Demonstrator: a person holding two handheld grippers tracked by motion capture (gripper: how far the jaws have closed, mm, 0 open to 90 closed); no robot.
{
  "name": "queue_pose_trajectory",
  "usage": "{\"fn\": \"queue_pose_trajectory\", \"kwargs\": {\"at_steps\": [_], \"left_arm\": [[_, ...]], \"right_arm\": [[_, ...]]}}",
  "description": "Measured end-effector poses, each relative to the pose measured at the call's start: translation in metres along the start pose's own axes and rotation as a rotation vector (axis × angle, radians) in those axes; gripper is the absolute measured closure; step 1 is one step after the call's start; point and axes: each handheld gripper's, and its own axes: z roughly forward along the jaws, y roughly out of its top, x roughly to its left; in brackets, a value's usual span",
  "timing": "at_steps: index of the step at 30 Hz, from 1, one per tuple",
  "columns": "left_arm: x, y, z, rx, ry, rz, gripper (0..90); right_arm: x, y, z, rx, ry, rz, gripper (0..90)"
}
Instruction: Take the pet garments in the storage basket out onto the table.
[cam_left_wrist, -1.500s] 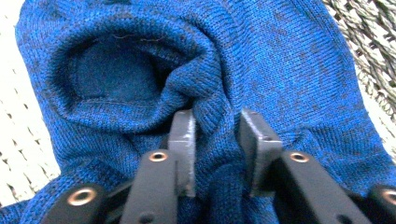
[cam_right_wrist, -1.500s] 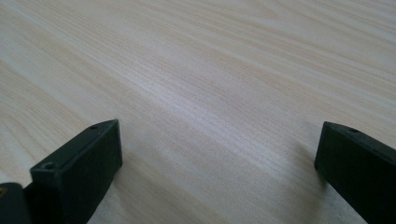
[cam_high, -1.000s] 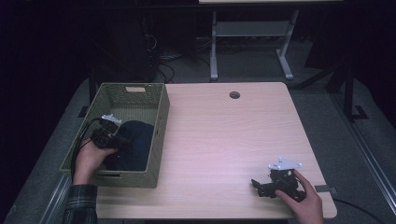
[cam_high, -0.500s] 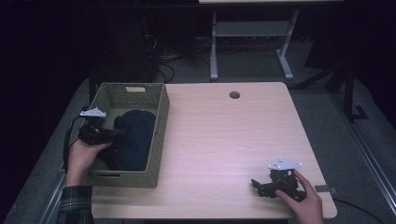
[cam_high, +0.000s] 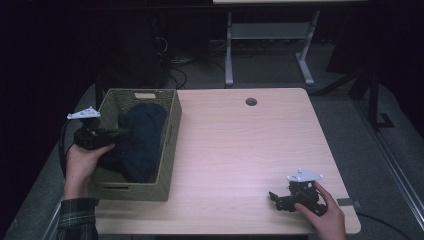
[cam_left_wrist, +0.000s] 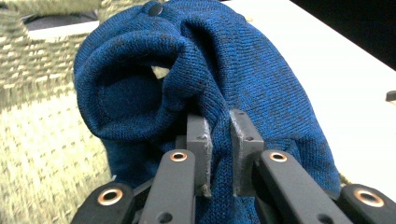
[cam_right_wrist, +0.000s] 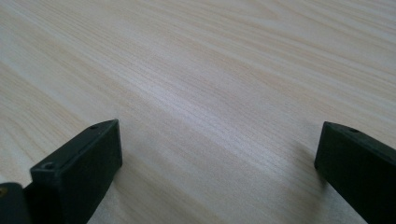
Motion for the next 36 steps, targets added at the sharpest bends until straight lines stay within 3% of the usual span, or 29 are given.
{"fn": "queue_pose_trajectory", "kwargs": {"at_steps": [13,17,36], "left_arm": [[-0.027,0.034,-0.012,-0.085,-0.027,0.076,80.2],[-0.036,0.046,-0.011,-0.106,-0.056,0.091,80.2],[-0.082,0.092,0.007,-0.124,-0.153,0.194,80.6]], "right_arm": [[0.000,0.000,0.000,0.000,0.000,-0.003,0.4],[0.000,0.000,0.000,0.000,0.000,-0.003,0.4],[0.000,0.000,0.000,0.001,0.000,-0.003,0.4]]}}
